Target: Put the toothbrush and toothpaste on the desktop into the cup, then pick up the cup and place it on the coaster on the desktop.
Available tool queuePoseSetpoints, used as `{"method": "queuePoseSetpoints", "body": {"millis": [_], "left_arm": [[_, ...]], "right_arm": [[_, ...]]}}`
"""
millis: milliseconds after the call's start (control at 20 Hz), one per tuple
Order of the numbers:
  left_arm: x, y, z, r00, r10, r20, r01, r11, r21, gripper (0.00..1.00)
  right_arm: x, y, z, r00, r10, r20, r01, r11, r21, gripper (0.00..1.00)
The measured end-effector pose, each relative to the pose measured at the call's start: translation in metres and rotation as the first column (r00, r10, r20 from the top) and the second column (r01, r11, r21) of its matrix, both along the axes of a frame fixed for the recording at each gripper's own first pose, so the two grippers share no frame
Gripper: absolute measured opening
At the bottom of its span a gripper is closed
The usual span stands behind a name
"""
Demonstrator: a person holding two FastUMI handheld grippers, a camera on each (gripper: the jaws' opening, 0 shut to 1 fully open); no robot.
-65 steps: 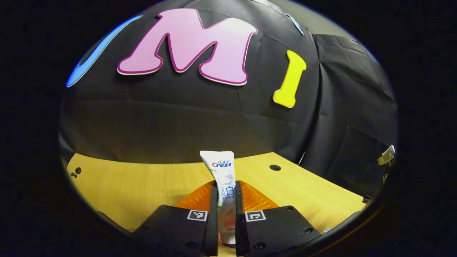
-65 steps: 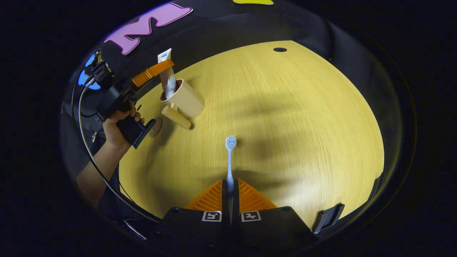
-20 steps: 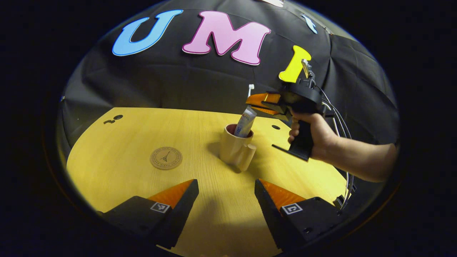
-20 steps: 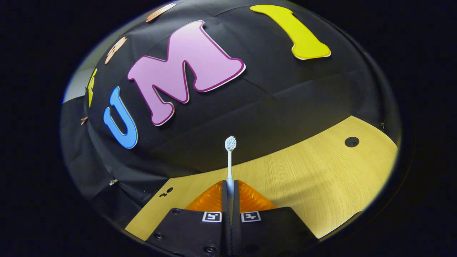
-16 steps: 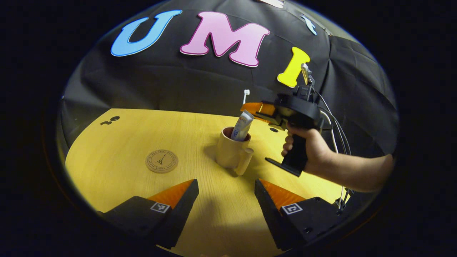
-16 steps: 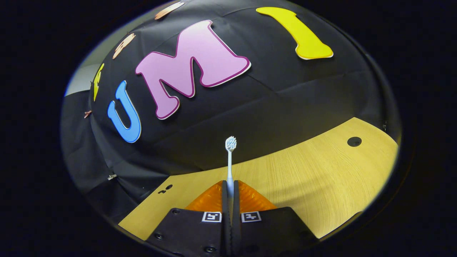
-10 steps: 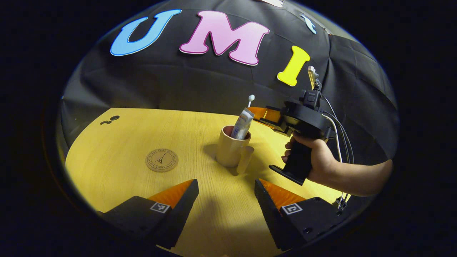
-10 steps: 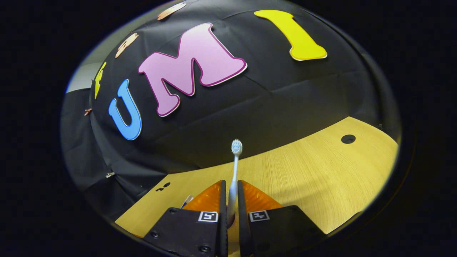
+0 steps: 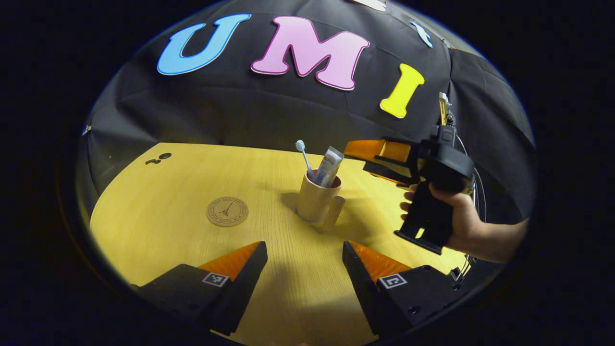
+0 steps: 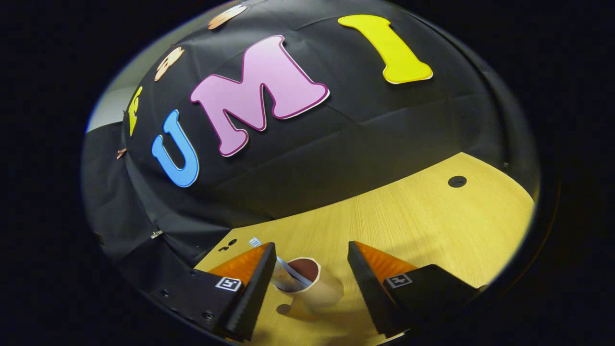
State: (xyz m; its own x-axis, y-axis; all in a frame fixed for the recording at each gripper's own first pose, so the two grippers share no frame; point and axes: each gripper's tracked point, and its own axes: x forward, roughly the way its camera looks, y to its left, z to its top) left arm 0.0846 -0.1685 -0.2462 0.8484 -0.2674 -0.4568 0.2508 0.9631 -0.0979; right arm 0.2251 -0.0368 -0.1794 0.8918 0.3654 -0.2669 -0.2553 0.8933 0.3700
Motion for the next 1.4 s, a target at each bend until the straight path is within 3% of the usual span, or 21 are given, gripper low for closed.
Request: {"method": "queuePoseSetpoints", "body": {"millis": [50, 300, 450, 700, 800, 900, 1050, 1400], "left_arm": [[-0.002, 0.002, 0.000, 1.000, 0.004, 0.001, -0.004, 1.000, -0.002, 0.98], [-0.016, 0.018, 0.008, 0.999, 0.033, 0.008, -0.033, 0.999, 0.009, 0.98], [-0.028, 0.031, 0.011, 0.998, 0.065, 0.012, -0.065, 0.998, 0.000, 0.98], [-0.057, 0.058, 0.010, 0.991, 0.132, -0.004, -0.132, 0.991, -0.029, 0.97], [-0.069, 0.069, 0.007, 0.989, 0.148, -0.008, -0.148, 0.989, -0.031, 0.98], [-0.083, 0.078, -0.003, 0.989, 0.145, -0.022, -0.145, 0.989, 0.012, 0.98], [-0.100, 0.092, -0.011, 0.990, 0.140, -0.032, -0.138, 0.988, 0.068, 0.97], [-0.116, 0.106, -0.006, 0.983, 0.176, -0.053, -0.174, 0.984, 0.034, 0.98]], "right_arm": [[-0.003, -0.002, 0.007, 1.000, 0.001, 0.005, -0.001, 1.000, -0.022, 0.93], [-0.016, 0.013, 0.025, 0.998, 0.048, -0.034, -0.052, 0.989, -0.135, 0.98], [-0.023, 0.017, 0.019, 0.989, 0.017, -0.147, -0.049, 0.975, -0.218, 0.98], [-0.041, 0.038, 0.009, 0.939, 0.011, -0.345, -0.090, 0.973, -0.213, 0.98], [-0.043, 0.036, -0.004, 0.917, -0.022, -0.397, -0.093, 0.959, -0.268, 0.98], [-0.046, 0.031, -0.017, 0.896, -0.064, -0.439, -0.092, 0.940, -0.327, 0.98], [-0.057, 0.036, -0.041, 0.843, -0.087, -0.531, -0.126, 0.927, -0.353, 0.98], [-0.053, 0.036, -0.086, 0.774, -0.161, -0.612, -0.142, 0.898, -0.416, 0.98]]}}
